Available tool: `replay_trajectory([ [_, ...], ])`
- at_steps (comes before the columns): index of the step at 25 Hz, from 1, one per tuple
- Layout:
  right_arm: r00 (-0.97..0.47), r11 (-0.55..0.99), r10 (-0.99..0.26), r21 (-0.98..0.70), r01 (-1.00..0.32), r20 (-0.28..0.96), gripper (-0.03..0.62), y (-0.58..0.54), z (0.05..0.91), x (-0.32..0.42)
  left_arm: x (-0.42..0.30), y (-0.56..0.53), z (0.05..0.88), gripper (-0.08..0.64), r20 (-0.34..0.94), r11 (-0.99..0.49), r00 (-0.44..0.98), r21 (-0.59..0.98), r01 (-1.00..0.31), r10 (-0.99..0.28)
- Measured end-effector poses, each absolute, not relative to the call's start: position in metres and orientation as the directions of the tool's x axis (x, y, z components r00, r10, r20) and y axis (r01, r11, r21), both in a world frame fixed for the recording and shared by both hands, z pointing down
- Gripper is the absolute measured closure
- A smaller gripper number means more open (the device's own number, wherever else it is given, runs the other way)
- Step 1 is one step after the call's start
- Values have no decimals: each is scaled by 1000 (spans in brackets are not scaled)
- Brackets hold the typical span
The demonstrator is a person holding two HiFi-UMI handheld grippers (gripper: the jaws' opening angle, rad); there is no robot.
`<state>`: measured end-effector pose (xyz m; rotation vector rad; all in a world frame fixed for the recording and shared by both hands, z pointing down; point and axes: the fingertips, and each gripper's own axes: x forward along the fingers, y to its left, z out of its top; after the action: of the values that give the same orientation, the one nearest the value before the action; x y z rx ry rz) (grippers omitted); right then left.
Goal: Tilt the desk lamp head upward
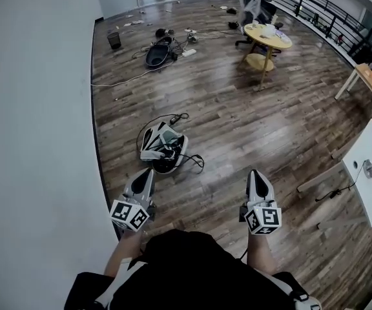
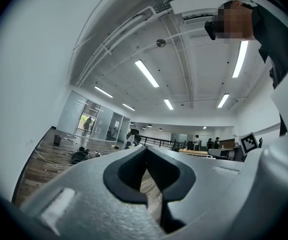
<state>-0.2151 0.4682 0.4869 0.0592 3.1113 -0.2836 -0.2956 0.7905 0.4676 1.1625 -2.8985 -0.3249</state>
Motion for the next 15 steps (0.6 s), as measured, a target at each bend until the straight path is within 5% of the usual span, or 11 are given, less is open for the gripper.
replay_trajectory([
  [15, -958, 948, -286, -151, -281, -16, 588, 433, 478, -130, -310, 711, 468, 561, -78, 436, -460, 212, -875, -885],
])
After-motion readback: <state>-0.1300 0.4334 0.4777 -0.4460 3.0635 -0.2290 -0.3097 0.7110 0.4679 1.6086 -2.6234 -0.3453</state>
